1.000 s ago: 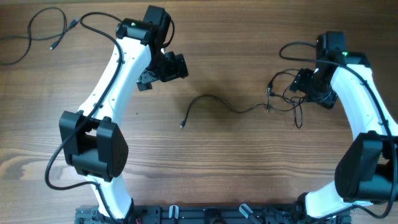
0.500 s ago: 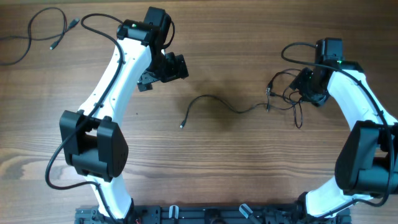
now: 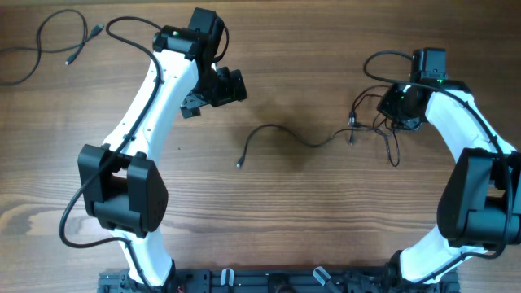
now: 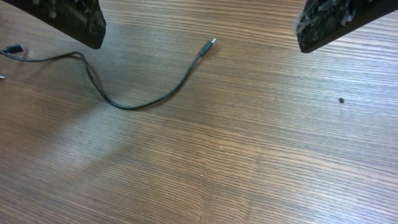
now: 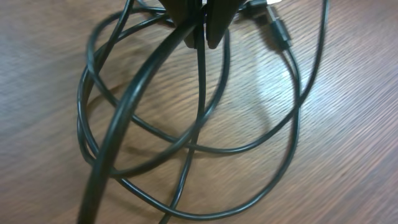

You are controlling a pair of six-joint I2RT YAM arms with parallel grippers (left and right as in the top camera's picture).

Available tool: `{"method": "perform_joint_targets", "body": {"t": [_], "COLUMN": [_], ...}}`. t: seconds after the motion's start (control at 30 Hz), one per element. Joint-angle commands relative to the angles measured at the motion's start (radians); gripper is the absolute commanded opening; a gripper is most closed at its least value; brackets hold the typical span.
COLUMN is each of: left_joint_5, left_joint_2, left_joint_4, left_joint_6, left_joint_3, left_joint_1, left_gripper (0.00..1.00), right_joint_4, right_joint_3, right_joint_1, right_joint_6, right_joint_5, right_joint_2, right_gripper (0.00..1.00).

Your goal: Untangle cables

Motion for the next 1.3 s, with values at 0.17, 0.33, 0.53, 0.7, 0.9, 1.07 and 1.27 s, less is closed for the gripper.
{"method": "perform_joint_targets", "body": {"t": [0.17,0.33,0.53,0.7,0.9,1.07,1.27], "left_joint_5": [0.408,0.587,0.718,0.721,0.718,0.643,0.600], "left_joint_2": [-0.014,-0.160,-0.371,-0.433,-0.423,-0.423,-0.423], "left_joint_4": [0.017,0.068,0.085,0.076,0.071,0.085,0.071], "left_joint_6": [0.255,0.324,0.274,0.133,0.141,0.135,0.133], "left_joint_3": [-0.003,0.003,0.003,0.003,0.003,0.003,0.003], "left_joint_1": [0.010,0.050,0.056,0.046,-0.032,-0.069,-0.069], "left_gripper": [1.00,1.00,1.00,0.98,0.96,0.67,0.31], "right_joint_4": [-0.050,-0.116,-0.114,-0.040,0.064,0.099,0.100], "right_joint_3": [0.102,0.102,0.102,0.102,0.102,0.102,0.102], "right_joint_1": [0.001,0.002,0.070,0.123,0.220,0.250,0.251], "right_joint_6": [-0.196,-0.196,-0.257,-0.201,-0.116,-0.062,-0.059], "right_joint_5": [-0.599,-0.816,-1.084,-1.084,-1.080,-1.080,-1.080], "right_joint_2": [-0.315,-0.536,-0.586,-0.579,-0.579,-0.579,-0.579], "right_gripper": [0.04,0.04,0.04,0.04,0.04,0.04,0.04]}}
